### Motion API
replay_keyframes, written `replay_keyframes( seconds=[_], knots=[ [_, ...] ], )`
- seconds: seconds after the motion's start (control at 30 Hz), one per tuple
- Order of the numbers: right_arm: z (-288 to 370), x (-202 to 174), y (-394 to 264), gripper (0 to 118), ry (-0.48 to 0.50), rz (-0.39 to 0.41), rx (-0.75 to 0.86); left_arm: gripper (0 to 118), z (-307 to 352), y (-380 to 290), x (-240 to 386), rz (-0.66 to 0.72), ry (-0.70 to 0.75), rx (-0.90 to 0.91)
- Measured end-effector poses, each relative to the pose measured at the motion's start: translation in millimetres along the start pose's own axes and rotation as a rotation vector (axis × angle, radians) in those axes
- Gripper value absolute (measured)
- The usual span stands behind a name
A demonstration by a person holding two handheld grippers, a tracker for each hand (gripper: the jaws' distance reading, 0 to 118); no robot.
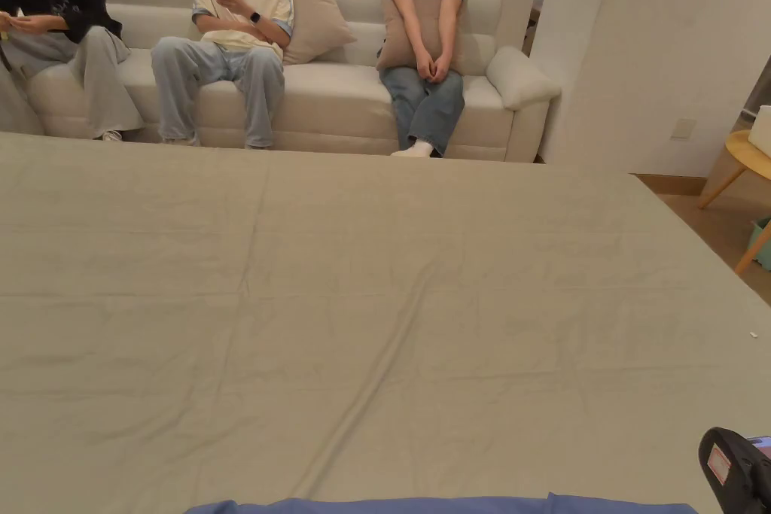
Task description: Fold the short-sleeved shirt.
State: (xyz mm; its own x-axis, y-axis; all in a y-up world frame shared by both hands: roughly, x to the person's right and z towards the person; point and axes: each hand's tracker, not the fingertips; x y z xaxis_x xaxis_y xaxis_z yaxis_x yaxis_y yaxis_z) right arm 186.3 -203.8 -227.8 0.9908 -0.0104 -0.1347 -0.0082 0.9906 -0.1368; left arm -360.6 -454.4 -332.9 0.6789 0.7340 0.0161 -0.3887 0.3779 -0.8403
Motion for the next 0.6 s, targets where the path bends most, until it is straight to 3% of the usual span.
replay_keyframes(
  seconds=[0.1, 0.33, 0.37, 0.47, 0.6],
  knots=[
    [-1, -3, -1, 0, 0.017, 0.003, -0.01, 6, 8, -2, -19, 0.12, -0.033, 0.058],
    [-5, -10, -5, 0, 0.054, -0.012, -0.028, 6, 65, 16, -19, 0.016, 0.046, 0.161],
    [-6, -11, -5, 0, 0.061, -0.019, -0.026, 6, 79, 8, 20, 0.006, 0.093, 0.198],
    [-5, -14, -5, 0, 0.077, -0.023, -0.021, 6, 112, 25, 9, 0.036, 0.16, 0.245],
    [-4, -13, -6, 0, 0.091, -0.029, -0.015, 6, 154, 37, 4, -0.011, 0.363, 0.226]
  ],
)
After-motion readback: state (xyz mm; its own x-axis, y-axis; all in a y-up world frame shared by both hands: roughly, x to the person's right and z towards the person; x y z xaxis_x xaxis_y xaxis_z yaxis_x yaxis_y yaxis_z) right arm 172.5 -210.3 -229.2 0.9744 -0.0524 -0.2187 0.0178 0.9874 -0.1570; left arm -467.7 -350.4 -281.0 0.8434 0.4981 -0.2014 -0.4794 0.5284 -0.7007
